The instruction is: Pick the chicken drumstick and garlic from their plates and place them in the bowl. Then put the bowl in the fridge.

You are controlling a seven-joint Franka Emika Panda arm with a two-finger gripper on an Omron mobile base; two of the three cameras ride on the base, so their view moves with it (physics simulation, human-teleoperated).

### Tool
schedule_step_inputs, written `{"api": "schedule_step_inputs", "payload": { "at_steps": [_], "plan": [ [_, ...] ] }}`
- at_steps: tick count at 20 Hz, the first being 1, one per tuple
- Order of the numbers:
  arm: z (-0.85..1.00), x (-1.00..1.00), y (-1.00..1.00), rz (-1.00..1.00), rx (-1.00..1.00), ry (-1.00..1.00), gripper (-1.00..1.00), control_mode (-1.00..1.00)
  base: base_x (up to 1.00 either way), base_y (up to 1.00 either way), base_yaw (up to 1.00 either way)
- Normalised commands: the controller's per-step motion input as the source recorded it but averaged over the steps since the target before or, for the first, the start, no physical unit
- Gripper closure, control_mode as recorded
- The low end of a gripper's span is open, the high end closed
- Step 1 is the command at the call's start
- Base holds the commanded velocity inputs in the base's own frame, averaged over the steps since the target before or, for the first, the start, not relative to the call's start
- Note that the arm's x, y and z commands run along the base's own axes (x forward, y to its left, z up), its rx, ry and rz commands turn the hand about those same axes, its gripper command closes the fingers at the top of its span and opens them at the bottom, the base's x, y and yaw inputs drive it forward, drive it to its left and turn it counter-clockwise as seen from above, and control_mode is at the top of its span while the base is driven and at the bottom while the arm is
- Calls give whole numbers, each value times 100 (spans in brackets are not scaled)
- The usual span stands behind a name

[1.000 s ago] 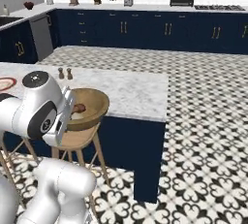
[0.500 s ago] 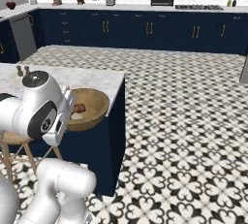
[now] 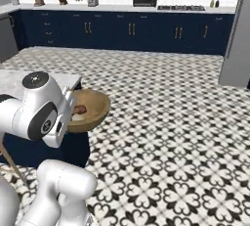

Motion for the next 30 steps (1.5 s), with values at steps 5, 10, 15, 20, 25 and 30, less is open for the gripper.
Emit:
{"api": "schedule_step_inputs", "payload": {
  "at_steps": [5,10,15,20,25,30],
  "plan": [
    [0,0,0,0,0,0,100,100,93,-100,0],
    [0,0,0,0,0,0,100,100,100,-62,-3],
    [0,0,0,0,0,0,100,100,100,-1,-4],
    [0,0,0,0,0,0,100,100,100,23,0],
    [0,0,0,0,0,0,100,100,100,24,0],
    [0,0,0,0,0,0,100,100,100,3,0]
  ]
}}
